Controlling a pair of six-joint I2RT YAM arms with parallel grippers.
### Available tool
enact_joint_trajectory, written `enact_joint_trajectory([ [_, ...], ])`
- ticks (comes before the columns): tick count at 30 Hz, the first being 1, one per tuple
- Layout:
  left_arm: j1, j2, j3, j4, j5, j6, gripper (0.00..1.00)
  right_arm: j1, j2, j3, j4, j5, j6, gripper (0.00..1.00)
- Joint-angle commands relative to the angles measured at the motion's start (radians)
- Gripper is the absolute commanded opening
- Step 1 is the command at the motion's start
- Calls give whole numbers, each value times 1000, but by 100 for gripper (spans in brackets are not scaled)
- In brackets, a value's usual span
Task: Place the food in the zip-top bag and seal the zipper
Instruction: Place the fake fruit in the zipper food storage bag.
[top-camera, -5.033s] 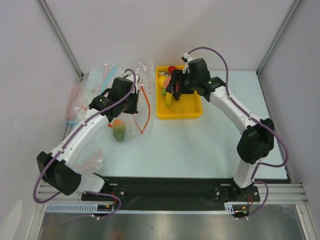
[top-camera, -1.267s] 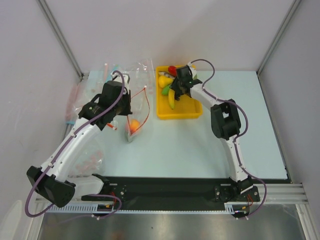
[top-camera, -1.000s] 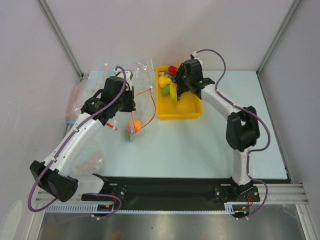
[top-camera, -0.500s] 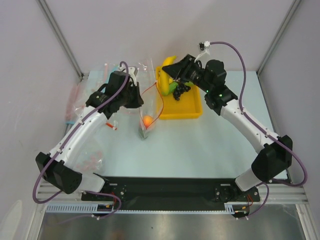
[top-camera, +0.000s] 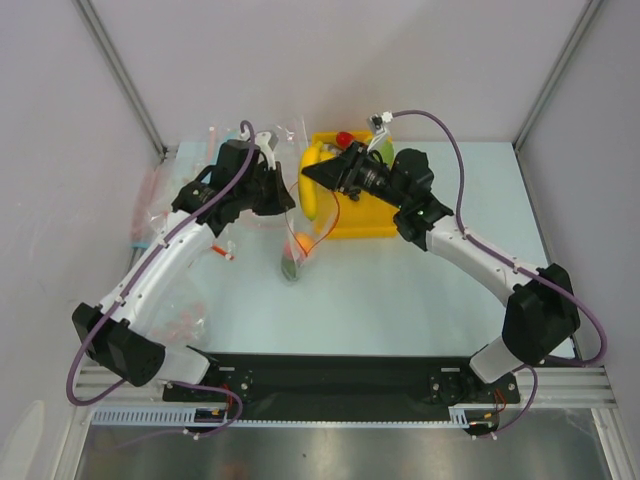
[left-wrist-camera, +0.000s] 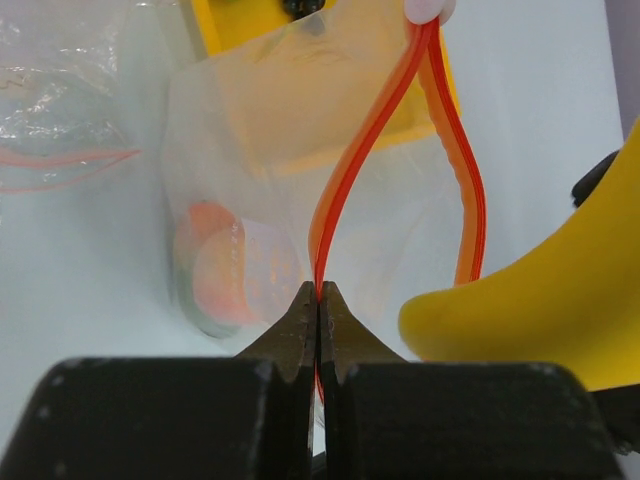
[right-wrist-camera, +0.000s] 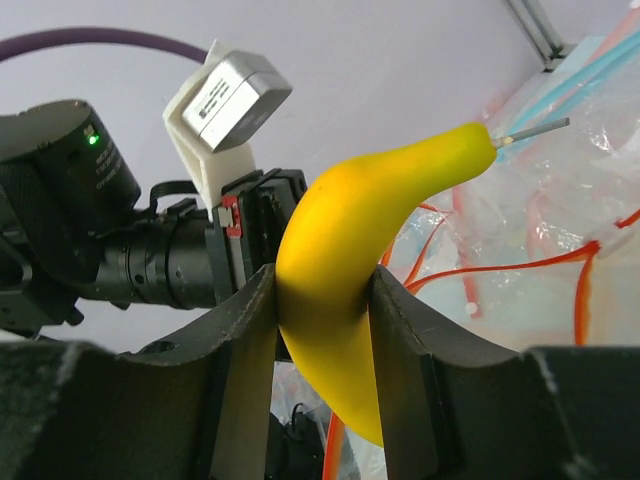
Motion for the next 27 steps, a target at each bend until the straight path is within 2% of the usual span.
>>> enact_joint_trajectory([
  [1, 19, -28, 62, 51, 56, -42, 0, 10, 10, -23, 120, -29, -39, 36],
  [10, 57, -31, 69, 53, 85, -51, 0, 57, -36, -51, 65, -22, -117, 41],
  [13, 63, -32, 70, 64, 90, -55, 0, 67, -42, -60, 52, -5, -93, 42],
  [18, 72, -23, 88, 70, 110, -66, 0, 70, -32, -149, 173, -3, 22, 43],
  [25, 83, -23, 102, 76, 124, -80, 0, 87, -39, -192, 166, 32, 38, 46],
  [27, 86, -23, 104, 76, 125, -81, 0, 87, -39, -196, 151, 37, 36, 50],
])
